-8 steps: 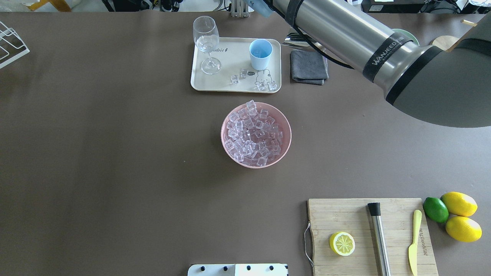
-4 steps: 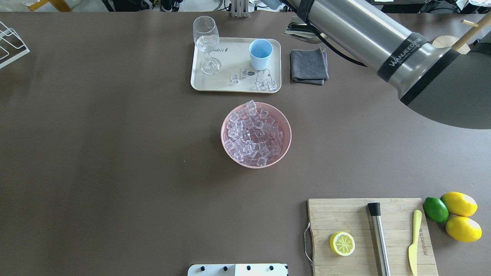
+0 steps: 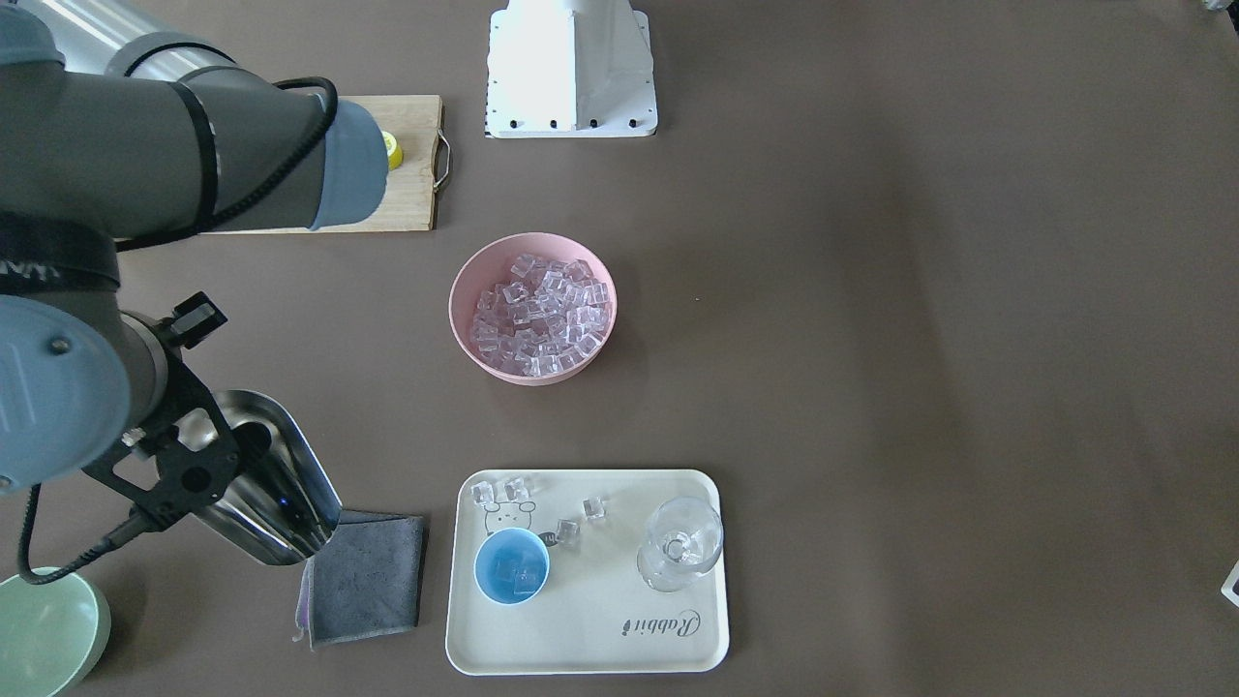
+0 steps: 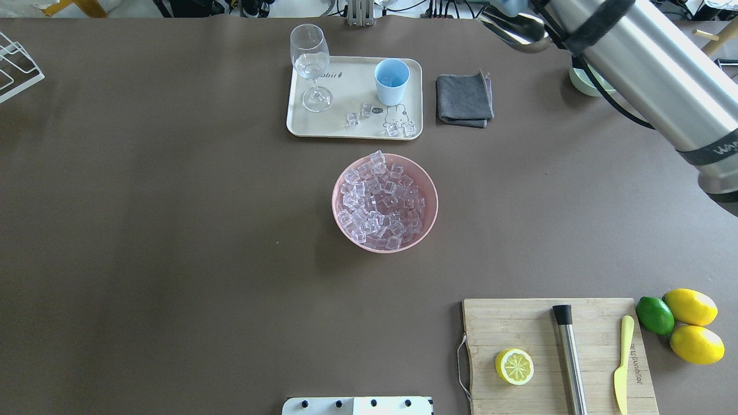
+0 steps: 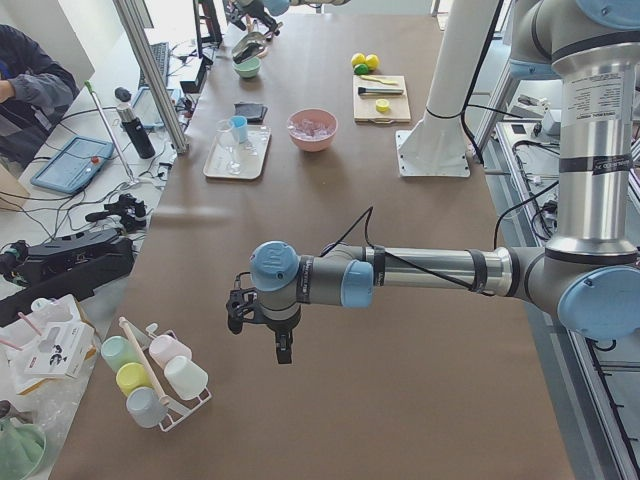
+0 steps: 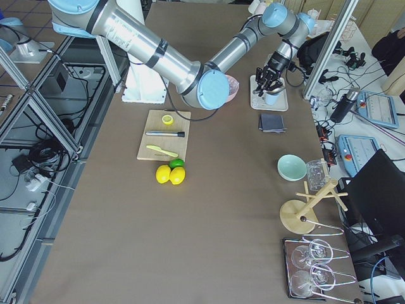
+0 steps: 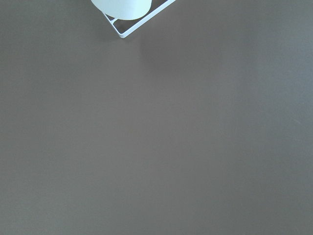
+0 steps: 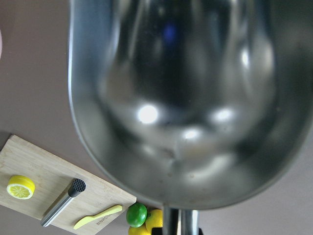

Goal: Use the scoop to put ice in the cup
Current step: 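Carry the empty scoop back toward its spot beside the cutting board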

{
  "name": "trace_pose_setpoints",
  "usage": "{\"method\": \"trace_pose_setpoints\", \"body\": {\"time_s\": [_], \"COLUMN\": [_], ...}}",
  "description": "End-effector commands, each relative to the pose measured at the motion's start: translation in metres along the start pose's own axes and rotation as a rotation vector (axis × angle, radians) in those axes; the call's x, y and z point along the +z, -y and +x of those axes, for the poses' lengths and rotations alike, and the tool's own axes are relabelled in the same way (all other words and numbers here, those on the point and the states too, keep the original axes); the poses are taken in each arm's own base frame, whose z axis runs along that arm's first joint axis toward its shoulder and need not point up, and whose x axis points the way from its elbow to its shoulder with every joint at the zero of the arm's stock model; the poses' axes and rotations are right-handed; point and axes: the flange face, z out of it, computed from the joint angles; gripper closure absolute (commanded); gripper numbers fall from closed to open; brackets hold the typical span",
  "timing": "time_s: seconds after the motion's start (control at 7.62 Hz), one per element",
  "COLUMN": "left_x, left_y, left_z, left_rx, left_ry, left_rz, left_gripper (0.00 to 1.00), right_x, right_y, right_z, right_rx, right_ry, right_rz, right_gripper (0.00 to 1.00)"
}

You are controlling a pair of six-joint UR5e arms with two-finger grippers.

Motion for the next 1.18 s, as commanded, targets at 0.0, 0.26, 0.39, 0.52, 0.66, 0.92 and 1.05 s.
{"method": "trace_pose_setpoints", "body": {"time_s": [0.0, 0.26, 0.39, 0.52, 0.66, 0.92, 1.05], "left_x": [0.000, 0.000, 0.000, 0.000, -0.001, -0.001, -0.001], "left_y": [0.000, 0.000, 0.000, 0.000, 0.000, 0.000, 0.000], "left_z": [0.001, 0.001, 0.000, 0.000, 0.001, 0.002, 0.002], "left_rx": [0.000, 0.000, -0.001, 0.001, 0.000, -0.001, -0.001], "left_ry": [-0.002, -0.002, -0.002, 0.000, -0.002, -0.004, -0.004], "left_rz": [0.000, 0.000, -0.001, -0.001, 0.000, 0.000, 0.000], "left_gripper": [0.02, 0.02, 0.02, 0.02, 0.02, 0.02, 0.02], "right_x": [0.047, 0.124, 0.146, 0.161, 0.188, 0.272, 0.313], "right_y": [-0.093, -0.167, -0.190, -0.206, -0.229, -0.286, -0.302], "right_z": [0.041, 0.060, 0.072, 0.082, 0.096, 0.123, 0.134], "right_rx": [0.201, 0.387, 0.459, 0.533, 0.605, 0.651, 0.642], "right_ry": [0.051, 0.053, 0.061, 0.110, 0.211, 0.358, 0.363], "right_rz": [0.126, 0.299, 0.327, 0.324, 0.311, 0.338, 0.349], "right_gripper": [1.00, 1.00, 1.00, 1.00, 1.00, 1.00, 1.00]}}
